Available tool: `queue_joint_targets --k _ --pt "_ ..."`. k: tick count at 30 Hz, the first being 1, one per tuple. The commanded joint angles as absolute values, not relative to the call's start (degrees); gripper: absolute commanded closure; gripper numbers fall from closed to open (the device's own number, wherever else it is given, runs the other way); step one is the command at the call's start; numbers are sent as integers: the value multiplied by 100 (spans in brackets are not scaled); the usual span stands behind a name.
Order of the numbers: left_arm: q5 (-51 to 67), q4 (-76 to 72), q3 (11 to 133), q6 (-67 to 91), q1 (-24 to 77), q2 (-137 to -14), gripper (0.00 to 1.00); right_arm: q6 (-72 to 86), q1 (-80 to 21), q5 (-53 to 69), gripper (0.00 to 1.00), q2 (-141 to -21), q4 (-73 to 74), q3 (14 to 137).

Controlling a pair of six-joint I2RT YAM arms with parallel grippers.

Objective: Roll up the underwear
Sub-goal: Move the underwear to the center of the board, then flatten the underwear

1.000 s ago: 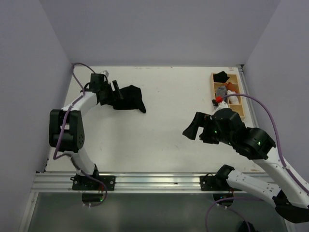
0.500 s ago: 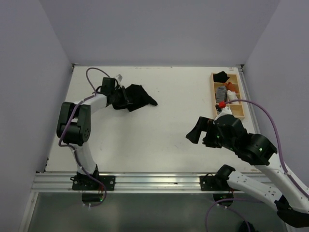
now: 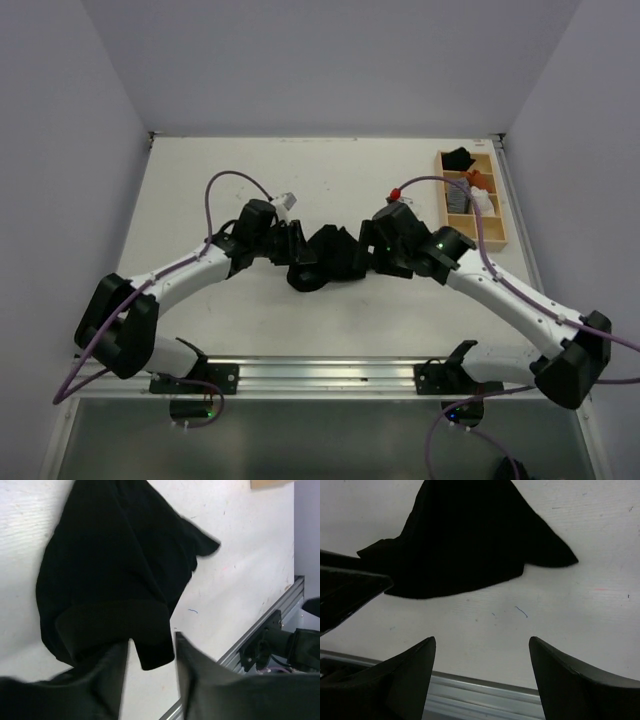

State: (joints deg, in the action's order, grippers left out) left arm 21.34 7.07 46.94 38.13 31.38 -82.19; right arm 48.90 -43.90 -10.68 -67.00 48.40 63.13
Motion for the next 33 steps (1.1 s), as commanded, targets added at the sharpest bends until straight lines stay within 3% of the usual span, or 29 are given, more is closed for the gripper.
queue_joint_targets --k 1,2,4,8,11,16,21,33 --pt "1503 1035 4737 3885 3059 -7718 48 4852 -4166 -915 22 -7126 4167 6600" --pt "1503 1115 4868 3754 3050 -7717 40 4834 -4053 -862 24 -7198 4079 6583" --pt "1512 1343 5001 3665 3015 -7786 36 4904 -3868 -591 32 -7382 3947 6487" --pt "1363 1599 5036 3647 2997 -7735 36 5150 -3551 -115 47 -7576 3639 5925" --pt "1134 1863 4992 3516 2901 -7542 35 5063 -3551 456 51 -7498 3086 5337" --pt "1405 2030 4685 3244 2365 -7453 34 4904 -3551 580 52 -7401 2927 4712" --pt "1712 1820 4456 2840 2074 -7654 34 4475 -3559 238 44 -7444 2734 4368" --pt "2391 1248 4298 2347 2066 -8717 40 2760 -3551 -430 39 -8428 3031 5132"
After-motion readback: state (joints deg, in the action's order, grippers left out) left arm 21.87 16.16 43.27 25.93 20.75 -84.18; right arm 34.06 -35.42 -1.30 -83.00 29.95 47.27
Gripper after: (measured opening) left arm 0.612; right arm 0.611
